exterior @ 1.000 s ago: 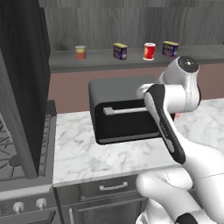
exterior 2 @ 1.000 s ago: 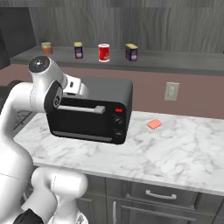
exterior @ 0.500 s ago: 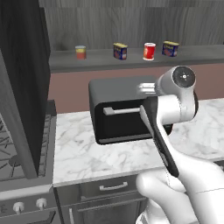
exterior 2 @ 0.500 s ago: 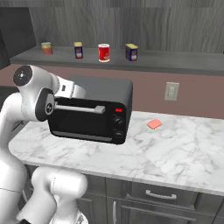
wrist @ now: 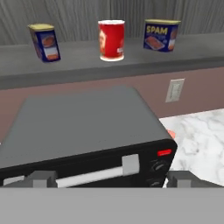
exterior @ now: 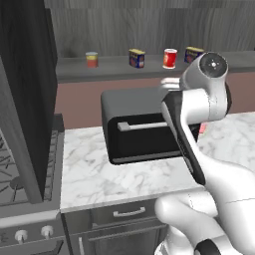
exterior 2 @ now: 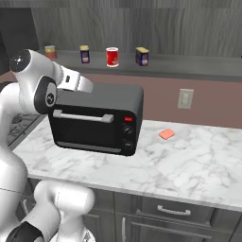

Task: Stack two cans on top of the other two cans in the cabinet.

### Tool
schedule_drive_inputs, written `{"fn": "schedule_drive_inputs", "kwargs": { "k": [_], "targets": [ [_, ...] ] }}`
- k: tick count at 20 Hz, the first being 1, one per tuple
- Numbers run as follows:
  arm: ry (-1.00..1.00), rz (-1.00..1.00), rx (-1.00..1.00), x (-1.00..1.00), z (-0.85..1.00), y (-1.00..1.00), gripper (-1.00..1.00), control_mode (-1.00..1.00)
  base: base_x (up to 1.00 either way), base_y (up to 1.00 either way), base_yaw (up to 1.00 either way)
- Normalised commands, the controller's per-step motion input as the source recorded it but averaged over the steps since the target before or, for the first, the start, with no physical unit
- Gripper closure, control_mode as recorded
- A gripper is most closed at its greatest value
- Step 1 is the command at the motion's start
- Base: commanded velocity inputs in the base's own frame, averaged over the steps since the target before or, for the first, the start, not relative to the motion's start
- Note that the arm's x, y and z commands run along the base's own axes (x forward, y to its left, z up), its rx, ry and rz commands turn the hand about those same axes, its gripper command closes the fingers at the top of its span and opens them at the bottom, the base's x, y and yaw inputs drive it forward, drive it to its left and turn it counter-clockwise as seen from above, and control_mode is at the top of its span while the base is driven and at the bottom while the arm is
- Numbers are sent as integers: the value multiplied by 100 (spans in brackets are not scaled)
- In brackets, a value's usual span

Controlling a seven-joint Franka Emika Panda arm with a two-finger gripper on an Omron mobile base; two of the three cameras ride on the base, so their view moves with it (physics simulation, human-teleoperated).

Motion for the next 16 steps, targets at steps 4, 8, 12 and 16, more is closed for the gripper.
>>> {"fn": "schedule_drive_inputs", "kwargs": {
  "k": [4,8,12,16],
  "targets": [
    [-2,0,0,0,21,-25,-100,-100,0,0,0],
    [0,0,0,10,15,-21,-100,-100,0,0,0],
    [1,0,0,22,10,-18,-100,-100,0,0,0],
    [0,0,0,31,14,-8,-100,-100,0,0,0]
  ]
}}
